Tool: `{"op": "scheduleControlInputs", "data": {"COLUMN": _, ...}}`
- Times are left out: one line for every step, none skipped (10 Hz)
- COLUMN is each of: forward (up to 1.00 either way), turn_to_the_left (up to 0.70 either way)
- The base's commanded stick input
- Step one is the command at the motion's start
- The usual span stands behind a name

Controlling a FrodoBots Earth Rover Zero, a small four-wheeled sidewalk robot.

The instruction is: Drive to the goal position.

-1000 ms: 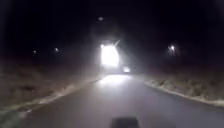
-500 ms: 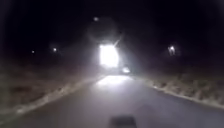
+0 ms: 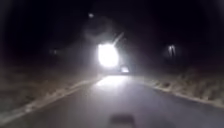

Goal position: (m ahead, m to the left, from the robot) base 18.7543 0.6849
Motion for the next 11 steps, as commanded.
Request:
{"op": "scheduleControlInputs", "data": {"forward": 1.0, "turn_to_the_left": 0.0}}
{"op": "scheduleControlInputs", "data": {"forward": 1.0, "turn_to_the_left": -0.02}}
{"op": "scheduleControlInputs", "data": {"forward": 1.0, "turn_to_the_left": -0.02}}
{"op": "scheduleControlInputs", "data": {"forward": 1.0, "turn_to_the_left": -0.02}}
{"op": "scheduleControlInputs", "data": {"forward": 1.0, "turn_to_the_left": -0.02}}
{"op": "scheduleControlInputs", "data": {"forward": 1.0, "turn_to_the_left": -0.03}}
{"op": "scheduleControlInputs", "data": {"forward": 1.0, "turn_to_the_left": -0.04}}
{"op": "scheduleControlInputs", "data": {"forward": 1.0, "turn_to_the_left": -0.04}}
{"op": "scheduleControlInputs", "data": {"forward": 1.0, "turn_to_the_left": -0.04}}
{"op": "scheduleControlInputs", "data": {"forward": 1.0, "turn_to_the_left": -0.04}}
{"op": "scheduleControlInputs", "data": {"forward": 1.0, "turn_to_the_left": -0.04}}
